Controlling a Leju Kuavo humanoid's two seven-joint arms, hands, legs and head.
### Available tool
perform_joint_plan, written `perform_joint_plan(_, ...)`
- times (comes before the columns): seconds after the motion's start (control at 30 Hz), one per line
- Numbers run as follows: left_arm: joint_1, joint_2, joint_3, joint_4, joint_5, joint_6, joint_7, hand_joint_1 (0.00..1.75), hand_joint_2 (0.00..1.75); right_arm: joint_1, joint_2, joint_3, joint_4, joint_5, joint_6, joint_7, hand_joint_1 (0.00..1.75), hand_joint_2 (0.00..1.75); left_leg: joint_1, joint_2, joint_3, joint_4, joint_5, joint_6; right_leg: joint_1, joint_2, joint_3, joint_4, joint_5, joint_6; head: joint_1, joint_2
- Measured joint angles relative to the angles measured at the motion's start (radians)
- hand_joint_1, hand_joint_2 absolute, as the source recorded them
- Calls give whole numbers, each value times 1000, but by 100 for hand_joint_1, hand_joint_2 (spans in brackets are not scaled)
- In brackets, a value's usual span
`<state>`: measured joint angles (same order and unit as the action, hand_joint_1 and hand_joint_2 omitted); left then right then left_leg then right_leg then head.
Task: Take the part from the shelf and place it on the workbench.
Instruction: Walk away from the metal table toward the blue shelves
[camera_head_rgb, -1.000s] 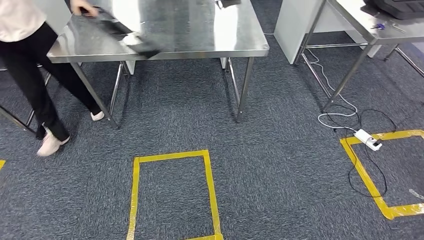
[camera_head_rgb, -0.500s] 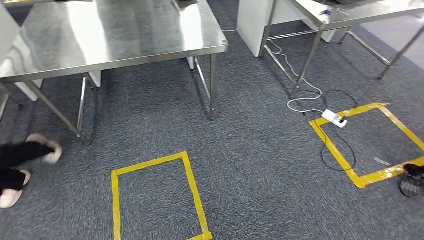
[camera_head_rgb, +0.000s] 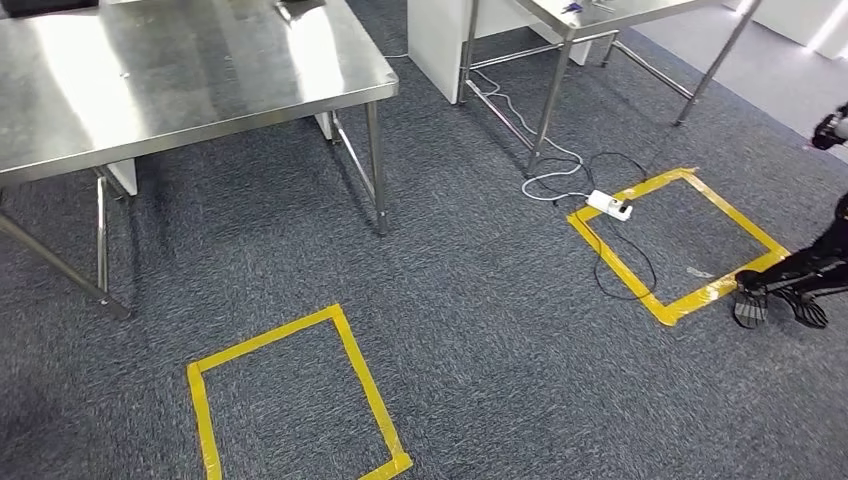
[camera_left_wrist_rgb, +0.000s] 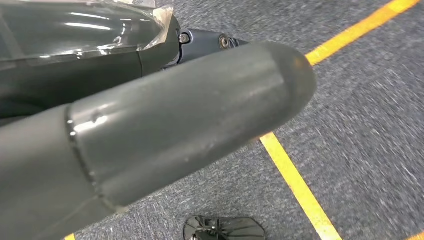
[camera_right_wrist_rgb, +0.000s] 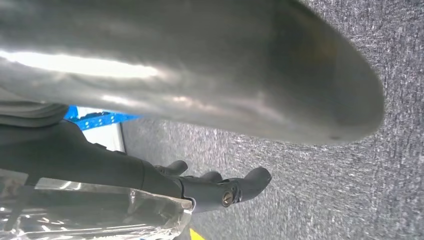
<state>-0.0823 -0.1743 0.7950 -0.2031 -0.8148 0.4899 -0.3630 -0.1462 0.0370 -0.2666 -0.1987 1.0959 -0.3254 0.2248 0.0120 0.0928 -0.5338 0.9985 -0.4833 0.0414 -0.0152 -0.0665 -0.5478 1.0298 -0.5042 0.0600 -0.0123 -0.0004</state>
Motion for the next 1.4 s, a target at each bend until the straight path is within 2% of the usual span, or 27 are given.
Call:
perform_joint_plan(0.07,-1,0,0,0,0,0,0,0,0,-3,1,0,0,1,0,0,0,0,-5,18,9,0,-7,-14,6,-25,21,-46,16,-13,-2,0)
perform_joint_plan(0.1,-1,0,0,0,0,0,0,0,0,-3,0,0,0,2,0,0,0,0,-4,29,13,-1,-9,-20,10,-14,19,-46,20,-20,-4,0)
perform_joint_plan(0.13,-2,0,0,0,0,0,0,0,0,-2,0,0,0,2,0,0,0,0,-1,35,16,1,-12,-27,3,1,19,-48,24,-29,-6,0)
perform_joint_plan(0.2,-2,0,0,0,0,1,0,0,0,-1,1,0,0,2,0,0,0,0,6,-1,2,38,-45,-37,-9,26,19,-50,36,-48,-10,0)
perform_joint_plan(0.27,0,1,0,0,0,1,0,0,0,-2,2,0,0,2,0,0,0,0,9,-66,-48,154,-120,-43,-12,50,13,-51,45,-61,-13,0)
perform_joint_plan(0.33,4,1,0,0,0,1,0,0,0,0,3,0,1,2,0,0,0,0,10,-91,-102,275,-169,-45,-8,78,8,-50,47,-64,-13,0)
perform_joint_plan(0.37,4,2,0,0,0,1,1,0,0,2,3,0,1,3,0,0,0,0,10,-94,-111,293,-165,-44,-7,92,8,-49,48,-65,-14,0)
perform_joint_plan(0.4,5,2,0,0,0,1,1,0,0,4,4,0,1,3,1,0,0,0,10,-95,-100,267,-139,-44,-7,106,9,-48,48,-64,-13,0)
perform_joint_plan(0.43,5,2,0,0,0,1,2,0,0,4,4,0,2,3,1,1,0,0,12,-101,-73,210,-102,-42,-8,120,10,-46,48,-64,-14,0)
perform_joint_plan(0.5,5,2,0,0,1,1,1,0,0,3,5,0,2,5,2,1,0,0,16,-141,-12,77,-42,-39,-5,145,8,-39,47,-59,-14,0)
perform_joint_plan(0.57,4,4,0,0,1,0,-1,0,0,3,6,0,2,5,2,0,0,0,13,-164,10,21,-26,-31,1,162,-6,-35,48,-46,-11,0)
perform_joint_plan(0.63,2,4,0,0,0,0,-3,0,0,5,5,-2,2,5,2,0,0,0,6,-142,6,18,-19,-16,3,176,-20,-35,54,-28,-9,0)
perform_joint_plan(0.7,1,3,0,0,-2,-2,-4,0,0,8,4,-5,2,4,0,0,0,0,5,-121,4,9,-7,3,2,147,-39,-3,38,-21,-7,0)
perform_joint_plan(0.73,2,3,0,0,-4,-4,-5,0,0,9,4,-6,2,4,0,0,0,0,6,-108,2,5,-2,10,1,123,-62,43,12,-23,-5,0)
perform_joint_plan(0.8,3,3,0,0,-7,-8,-6,0,0,9,6,-8,2,4,0,0,0,0,3,-83,-3,4,0,15,-1,85,-126,174,-53,-25,-1,0)
perform_joint_plan(0.87,5,4,0,0,-10,-12,-6,0,0,11,6,-8,2,4,0,0,0,0,2,-55,-6,4,0,15,-2,78,-161,258,-83,-15,0,0)
perform_joint_plan(0.9,5,4,0,0,-10,-13,-6,0,0,13,6,-9,2,3,0,0,0,0,1,-42,-7,5,0,15,-2,75,-149,245,-75,-7,1,0)
perform_joint_plan(0.97,4,3,0,0,-11,-15,-7,0,0,15,5,-9,3,4,0,0,0,0,1,-18,-5,5,0,12,-3,47,-68,111,-31,8,2,0)
perform_joint_plan(1.03,5,3,0,0,-11,-17,-7,0,0,11,5,-9,2,5,0,0,0,0,-4,2,1,5,-5,1,3,-5,-2,-11,9,6,2,0)
perform_joint_plan(1.07,4,3,0,0,-11,-19,-8,0,0,9,6,-9,2,6,-1,0,0,0,-6,12,6,5,-8,-6,7,-19,8,-34,18,-2,1,0)
perform_joint_plan(1.13,3,4,0,0,-11,-22,-8,0,0,9,6,-9,3,6,-1,0,0,0,-6,33,15,3,-12,-20,13,-7,5,-39,28,-21,-1,0)
perform_joint_plan(1.17,1,4,0,0,-11,-23,-8,0,0,11,6,-9,3,6,-1,0,0,0,-4,29,16,6,-17,-28,6,6,6,-41,32,-31,-3,0)
perform_joint_plan(1.23,1,3,0,0,-11,-27,-7,0,0,12,6,-9,3,7,-1,0,0,0,1,-24,-5,60,-59,-39,-5,30,7,-46,43,-51,-6,0)
perform_joint_plan(1.3,5,4,0,0,-10,-29,-5,0,0,11,7,-9,3,8,0,0,0,0,4,-81,-61,185,-134,-43,-5,55,3,-47,49,-66,-10,0)
perform_joint_plan(1.33,7,4,0,0,-10,-30,-4,0,0,11,7,-9,3,9,2,0,0,0,5,-91,-90,247,-161,-44,-2,69,1,-46,50,-69,-10,0)
perform_joint_plan(1.37,9,4,0,0,-9,-30,-3,0,0,11,8,-9,3,10,4,0,0,0,6,-95,-107,282,-167,-45,1,84,0,-46,51,-71,-10,0)
perform_joint_plan(1.4,10,4,0,0,-9,-30,-2,0,0,12,8,-9,3,10,7,0,0,0,8,-96,-108,281,-152,-45,2,99,-1,-44,51,-71,-10,0)
